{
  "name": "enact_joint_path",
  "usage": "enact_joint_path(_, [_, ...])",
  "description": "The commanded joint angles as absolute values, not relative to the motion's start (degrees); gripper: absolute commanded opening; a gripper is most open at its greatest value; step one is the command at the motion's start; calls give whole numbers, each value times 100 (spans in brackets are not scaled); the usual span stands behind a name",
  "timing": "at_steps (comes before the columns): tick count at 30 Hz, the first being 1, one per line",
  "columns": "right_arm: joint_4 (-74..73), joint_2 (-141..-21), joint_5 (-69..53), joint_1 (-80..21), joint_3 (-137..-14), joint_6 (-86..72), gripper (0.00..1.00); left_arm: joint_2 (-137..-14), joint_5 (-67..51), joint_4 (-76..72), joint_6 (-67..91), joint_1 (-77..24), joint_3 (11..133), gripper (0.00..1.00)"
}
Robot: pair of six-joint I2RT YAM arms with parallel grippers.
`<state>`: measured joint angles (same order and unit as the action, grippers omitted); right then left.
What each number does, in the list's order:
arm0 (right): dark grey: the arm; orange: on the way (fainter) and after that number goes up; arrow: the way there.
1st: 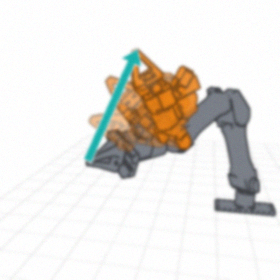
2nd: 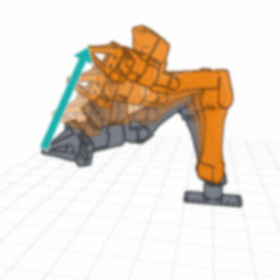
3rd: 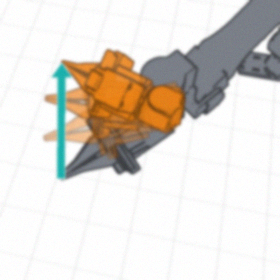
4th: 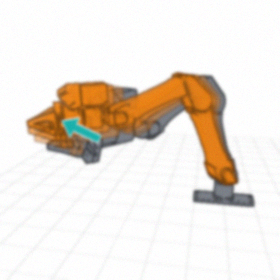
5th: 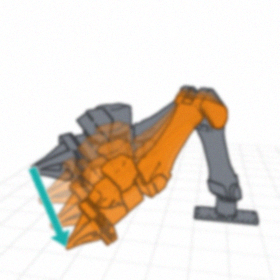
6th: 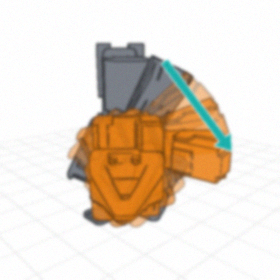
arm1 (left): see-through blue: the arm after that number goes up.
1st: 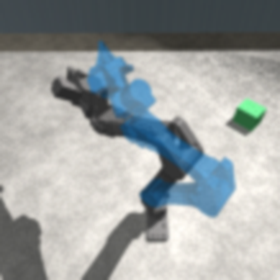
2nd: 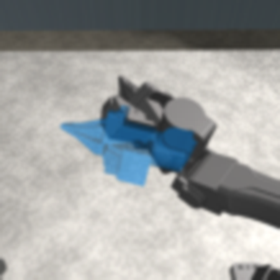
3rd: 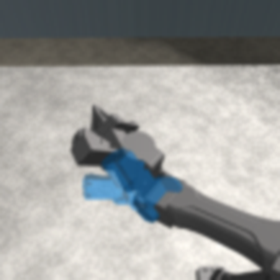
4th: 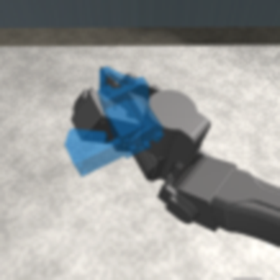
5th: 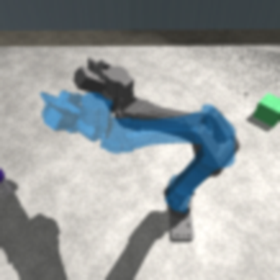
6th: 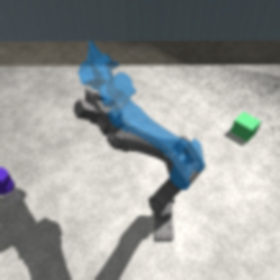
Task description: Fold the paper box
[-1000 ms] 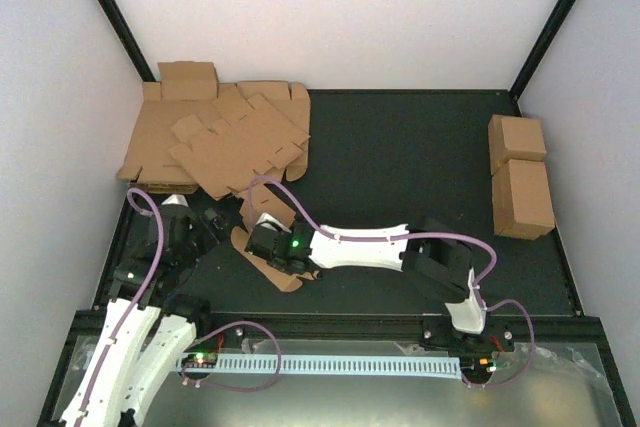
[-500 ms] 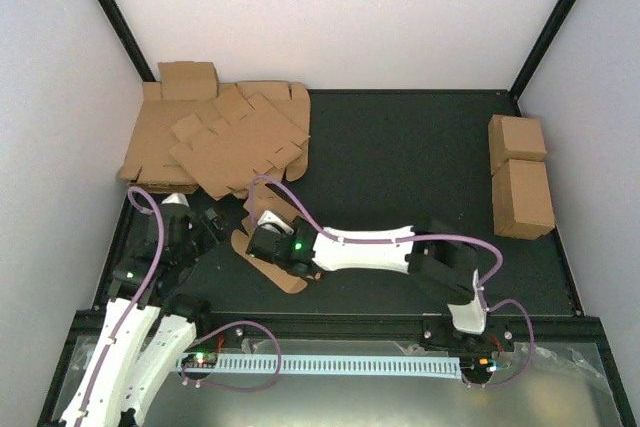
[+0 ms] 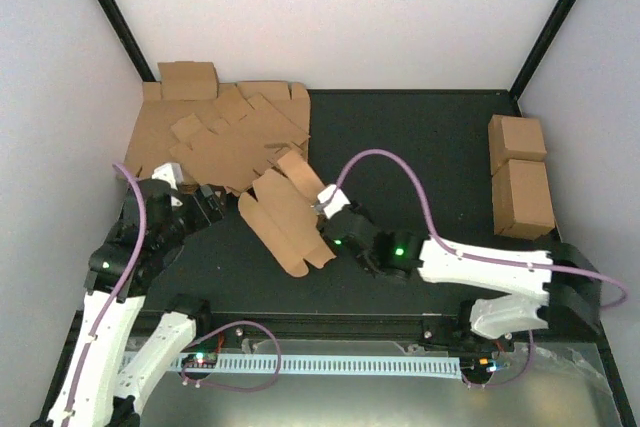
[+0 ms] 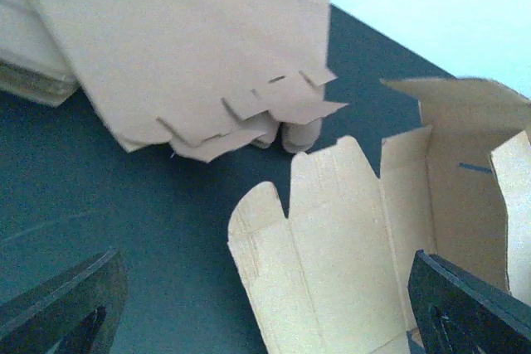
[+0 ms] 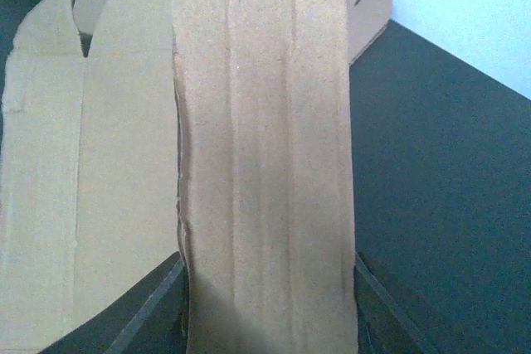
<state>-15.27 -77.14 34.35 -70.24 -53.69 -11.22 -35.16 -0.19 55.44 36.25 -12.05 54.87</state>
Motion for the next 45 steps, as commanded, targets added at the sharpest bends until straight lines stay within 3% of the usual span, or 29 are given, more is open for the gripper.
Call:
enact_joint_path(1, [-271,-6742,3110,-6821,-4556,-1138,50,-3809,-456,5687,3071,-1156,6147,96])
enact_joint_path(17, [1131,-4213,1802,-6188,-2581,-1368,47,-5256,-1724,5483,2357,-787,7336,98])
enact_joint_path(21, [1364,-3951,1602,-6179,-2325,-1370,47,-5548,-2595,4917,2246,-529,7075,98])
enact_joint_path(24, [1531,-3780,1383,-6171,-2155,-1347,47,-5828,-4108,4119,2113,-487,6673,98])
enact_joint_path(31, [2156,-3197,888,-6174,-1626,-1192,48,-6702,-6230,3028,2751,-556,6074,85])
enact_joint_path(38, [2735,-3242,619,-6169,-1273,-1120,48,-6595,-6873,959,4115,-1025,5165,88])
enact_joint_path(45, [3530,-3694,675,-6172,-1003,-1047,48,-6298,-6986,11,4813,-1184,4597,91])
